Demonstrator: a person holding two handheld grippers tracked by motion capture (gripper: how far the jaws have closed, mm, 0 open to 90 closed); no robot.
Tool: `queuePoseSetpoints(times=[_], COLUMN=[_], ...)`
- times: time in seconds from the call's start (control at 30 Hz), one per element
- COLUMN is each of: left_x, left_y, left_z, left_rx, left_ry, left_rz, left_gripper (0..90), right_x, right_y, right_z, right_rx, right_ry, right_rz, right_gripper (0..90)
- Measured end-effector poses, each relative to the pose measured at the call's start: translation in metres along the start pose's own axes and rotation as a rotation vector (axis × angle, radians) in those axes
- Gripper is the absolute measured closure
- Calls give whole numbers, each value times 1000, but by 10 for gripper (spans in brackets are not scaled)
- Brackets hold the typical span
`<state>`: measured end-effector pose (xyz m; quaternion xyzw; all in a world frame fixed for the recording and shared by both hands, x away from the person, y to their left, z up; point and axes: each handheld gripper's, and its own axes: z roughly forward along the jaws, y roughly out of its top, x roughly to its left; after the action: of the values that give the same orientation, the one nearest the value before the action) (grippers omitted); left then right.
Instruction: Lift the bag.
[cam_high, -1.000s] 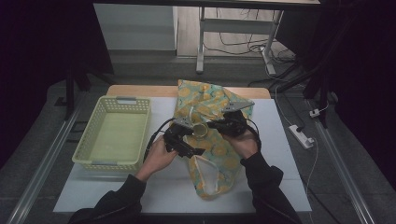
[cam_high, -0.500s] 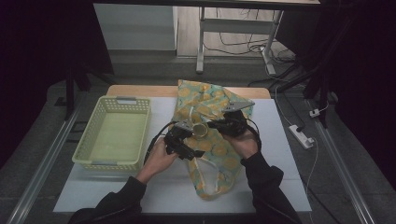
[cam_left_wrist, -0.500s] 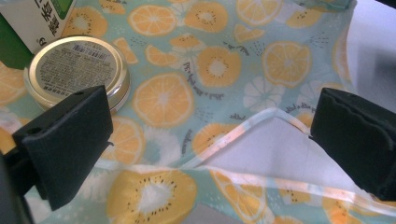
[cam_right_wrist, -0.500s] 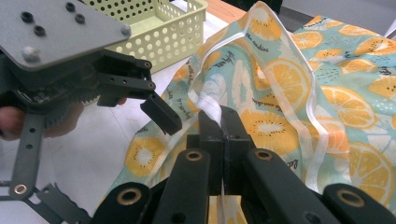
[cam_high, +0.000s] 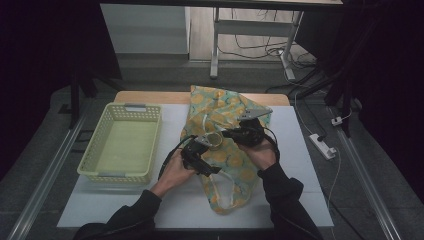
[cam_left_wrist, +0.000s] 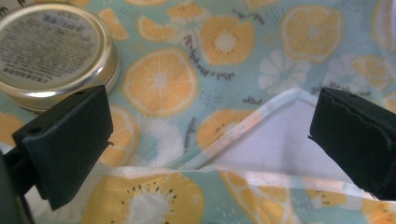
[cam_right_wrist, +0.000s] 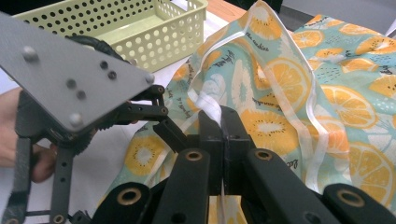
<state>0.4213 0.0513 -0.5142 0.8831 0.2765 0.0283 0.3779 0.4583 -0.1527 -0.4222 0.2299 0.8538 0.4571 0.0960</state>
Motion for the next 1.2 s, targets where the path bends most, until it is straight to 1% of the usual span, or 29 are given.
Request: queuePoseSetpoints(times=[0.1, 0.2, 0.23, 0.43, 0.47, 0.53, 0.57, 0.6, 0.63, 0.7, 0.73, 0.8, 0.83, 0.87, 0.93, 1.0, 1.03, 1.1, 1.17, 1.2], left_x=[0, 0, 0, 0, 0, -1, -2, -2, -3, -3, -2, 0, 0, 1, 0, -1, -1, -1, -2, -3], left_y=[-3, -5, -5, -9, -9, -10, -10, -10, -9, -9, -8, -8, -7, -7, -6, -6, -6, -6, -5, -5], left_z=[5, 10, 11, 18, 20, 24, 25, 25, 25, 25, 24, 20, 19, 18, 17, 15, 15, 14, 14, 14], left_rx=[12, 32, 34, 56, 63, 91, 91, 97, 94, 99, 100, 107, 96, 107, 101, 100, 100, 100, 103, 106], left_ry=[3, 16, 26, 36, 41, 68, 81, 83, 86, 90, 97, 97, 100, 99, 97, 96, 91, 95, 82, 80], left_rz=[10, 36, 44, 60, 67, 73, 86, 91, 80, 80, 74, 82, 71, 79, 72, 75, 72, 56, 48, 44], left_gripper=[0, 0, 0, 3, 5, 14, 14, 15, 17, 37, 53, 128, 189, 234, 317, 445, 505, 570, 688, 722], right_x=[0, -1, -1, -1, -1, -1, -2, -2, -2, -2, -2, -2, -2, -1, -1, -1, -2, -2, -2, -2], right_y=[0, -1, -1, -1, -1, -1, -1, -1, -1, -1, -1, 0, 0, 0, 0, 0, 0, -1, -1, -1], right_z=[0, 0, 0, 1, 1, 1, 0, 0, 0, -1, -1, -1, -1, -1, -1, -1, -1, -1, -1, -1], right_rx=[3, 2, 3, 3, 3, 1, 2, 1, 0, -3, -4, -5, -5, -5, -5, -4, -4, -4, -3, -3], right_ry=[0, -1, -2, -3, -2, -3, -3, -4, -5, -5, -5, -4, -5, -4, -5, -5, -6, -6, -5, -5], right_rz=[3, 3, 2, 2, 2, 2, 2, 2, 3, 3, 4, 4, 3, 3, 2, 3, 3, 4, 4, 4], right_gripper=[896, 896, 896, 896, 896, 896, 896, 896, 896, 896, 896, 896, 896, 896, 896, 896, 896, 896, 896, 896])
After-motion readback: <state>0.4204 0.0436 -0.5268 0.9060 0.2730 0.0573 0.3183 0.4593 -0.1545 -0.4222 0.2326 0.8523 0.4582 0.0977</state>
